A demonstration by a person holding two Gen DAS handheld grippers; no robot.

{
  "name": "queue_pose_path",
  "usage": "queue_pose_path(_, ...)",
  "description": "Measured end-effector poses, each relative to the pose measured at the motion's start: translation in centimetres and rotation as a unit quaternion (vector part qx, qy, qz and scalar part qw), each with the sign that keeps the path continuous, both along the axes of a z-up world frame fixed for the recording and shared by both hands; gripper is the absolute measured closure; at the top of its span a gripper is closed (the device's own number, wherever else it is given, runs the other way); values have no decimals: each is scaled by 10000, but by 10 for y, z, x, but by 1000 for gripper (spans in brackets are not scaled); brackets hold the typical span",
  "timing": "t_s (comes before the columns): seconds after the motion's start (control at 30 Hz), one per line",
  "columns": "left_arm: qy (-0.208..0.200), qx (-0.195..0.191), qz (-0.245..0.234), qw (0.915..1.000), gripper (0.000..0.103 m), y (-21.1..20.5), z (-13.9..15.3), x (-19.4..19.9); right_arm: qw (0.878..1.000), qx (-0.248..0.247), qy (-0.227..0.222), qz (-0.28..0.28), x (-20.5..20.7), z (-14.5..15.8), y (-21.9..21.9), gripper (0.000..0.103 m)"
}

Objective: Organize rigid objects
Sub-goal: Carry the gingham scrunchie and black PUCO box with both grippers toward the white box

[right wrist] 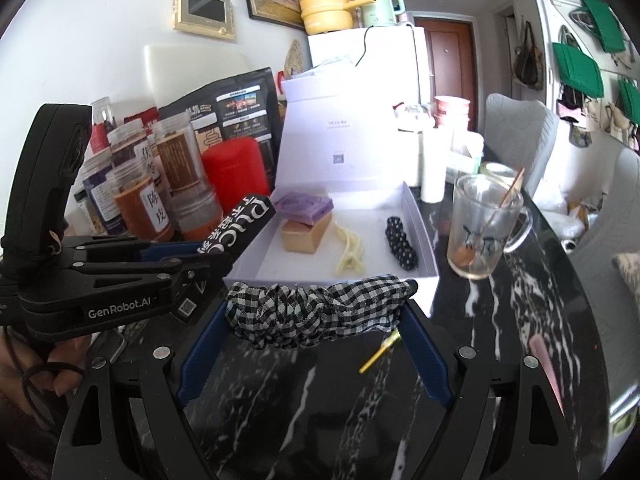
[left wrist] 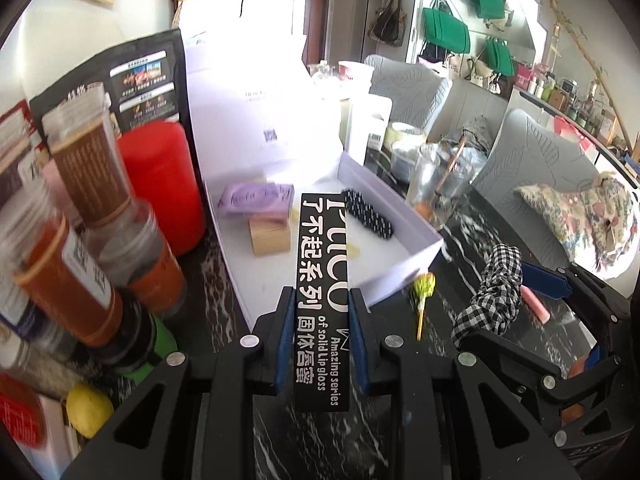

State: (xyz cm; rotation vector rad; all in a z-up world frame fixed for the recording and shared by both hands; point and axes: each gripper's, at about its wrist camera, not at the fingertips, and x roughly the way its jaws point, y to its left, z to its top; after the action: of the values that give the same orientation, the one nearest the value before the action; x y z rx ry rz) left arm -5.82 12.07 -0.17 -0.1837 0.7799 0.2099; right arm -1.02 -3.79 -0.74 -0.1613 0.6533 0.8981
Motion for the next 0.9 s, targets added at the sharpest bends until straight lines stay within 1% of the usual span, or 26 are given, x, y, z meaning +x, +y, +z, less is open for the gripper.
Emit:
queue_pose_path(0.23, -159, 55, -24, 9999, 78, 10, 14, 23, 9998, 46, -188, 20, 22, 20, 10, 18)
queue_pose_path(0.43, -241, 35, -29, 9997, 78, 20, 19, 44, 9992, 40, -387, -14, 42, 33, 21, 18)
queue_pose_path(0.57, -329, 238, -38, 9992, 78, 26, 26, 63, 9987, 29, -515, -50, 54, 40, 30, 18)
queue_pose_path(0.63, -373, 201, -25, 9991, 78, 30, 27, 70, 9982, 35, -590, -78, 61, 44, 34, 18)
queue_pose_path(0.73, -408, 272, -2, 9988, 78, 34, 28, 83, 9977, 21, -661, -134, 72, 49, 42, 18)
queue_pose_path(0.9, -467, 197, 71, 9987, 78, 45, 29, 99, 9968, -19, -764, -211, 90, 55, 55, 18)
